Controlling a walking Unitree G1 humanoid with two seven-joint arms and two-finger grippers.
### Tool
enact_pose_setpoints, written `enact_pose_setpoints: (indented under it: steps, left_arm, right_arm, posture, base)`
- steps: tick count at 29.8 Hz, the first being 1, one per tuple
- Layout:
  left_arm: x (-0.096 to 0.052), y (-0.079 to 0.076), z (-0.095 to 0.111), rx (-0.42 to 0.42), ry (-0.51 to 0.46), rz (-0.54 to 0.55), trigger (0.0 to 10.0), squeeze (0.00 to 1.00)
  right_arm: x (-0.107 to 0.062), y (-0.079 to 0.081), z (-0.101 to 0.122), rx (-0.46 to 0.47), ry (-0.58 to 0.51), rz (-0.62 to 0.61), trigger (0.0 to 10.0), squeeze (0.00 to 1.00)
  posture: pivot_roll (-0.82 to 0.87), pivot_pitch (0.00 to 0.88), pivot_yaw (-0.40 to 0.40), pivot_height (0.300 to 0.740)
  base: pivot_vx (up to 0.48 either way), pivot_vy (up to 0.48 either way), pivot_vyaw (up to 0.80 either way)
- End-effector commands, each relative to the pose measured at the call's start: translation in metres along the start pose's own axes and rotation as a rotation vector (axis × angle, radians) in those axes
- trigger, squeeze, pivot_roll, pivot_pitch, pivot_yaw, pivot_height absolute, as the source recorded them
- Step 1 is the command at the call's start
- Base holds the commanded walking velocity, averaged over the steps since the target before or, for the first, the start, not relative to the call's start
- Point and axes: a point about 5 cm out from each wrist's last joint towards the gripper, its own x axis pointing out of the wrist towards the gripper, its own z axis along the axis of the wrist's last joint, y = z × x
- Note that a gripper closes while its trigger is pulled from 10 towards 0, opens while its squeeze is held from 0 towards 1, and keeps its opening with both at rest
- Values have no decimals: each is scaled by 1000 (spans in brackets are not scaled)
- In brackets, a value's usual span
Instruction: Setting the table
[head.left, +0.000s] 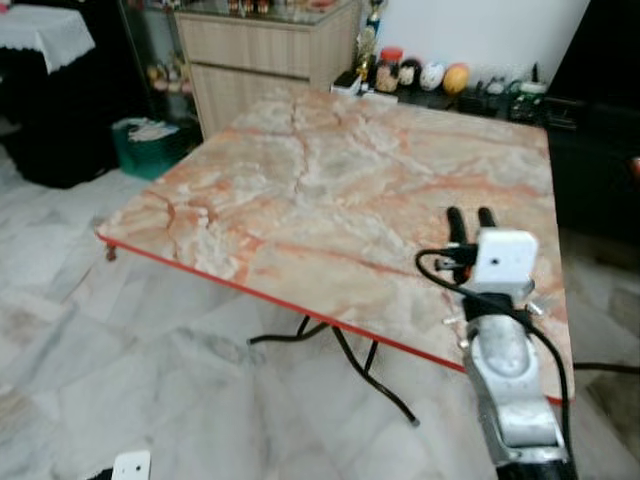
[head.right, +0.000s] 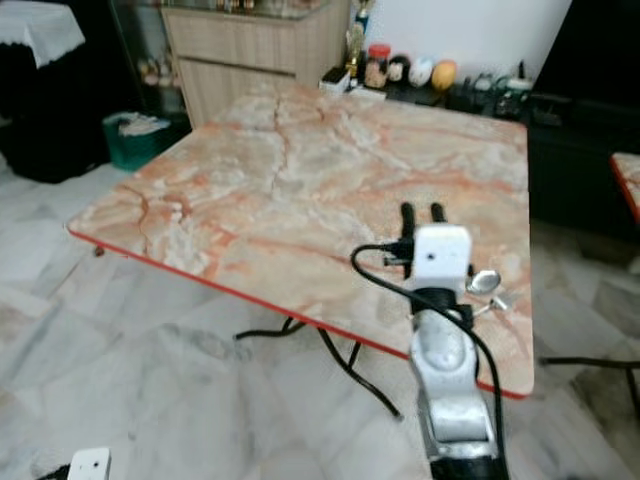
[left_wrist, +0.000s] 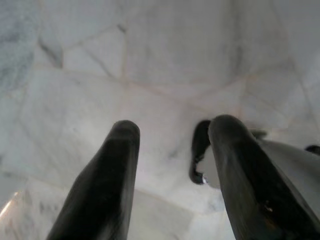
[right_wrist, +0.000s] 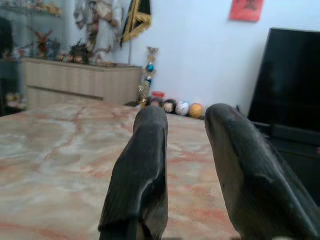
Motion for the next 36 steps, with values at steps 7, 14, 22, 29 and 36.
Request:
enact_pose_setpoints:
  steps: [7,14,22,29,36]
  left_arm:
    - [0,-1,-1,9,3,-4,10000,0]
    - [-1,0,-3,21,8,-7,10000,0]
    - [-1,-2,-4,29,8,-16,10000,0]
    - [0,-7,-3,28,3,-21,10000,0]
    - [0,-9,-3,21,4,-21,10000,0]
  right_arm:
    - [-18,-46,-8,-89,42,-227,10000,0]
    - [-67,-106,-36,-155,223,-546,10000,0]
    - [-140,-135,-96,-99,595,-831,10000,0]
    - [-188,-113,-163,3,976,-749,10000,0]
    - [-196,-82,-196,47,1142,-467,10000,0]
  posture:
    - [49,0,-39,740]
    - [28,0,-34,740]
    - [30,0,-37,740]
    - [41,0,-46,740]
    - [34,0,-36,740]
  base:
    - [0,0,0]
    - [0,0,0]
    - [0,0,0]
    - [0,0,0]
    - [0,0,0]
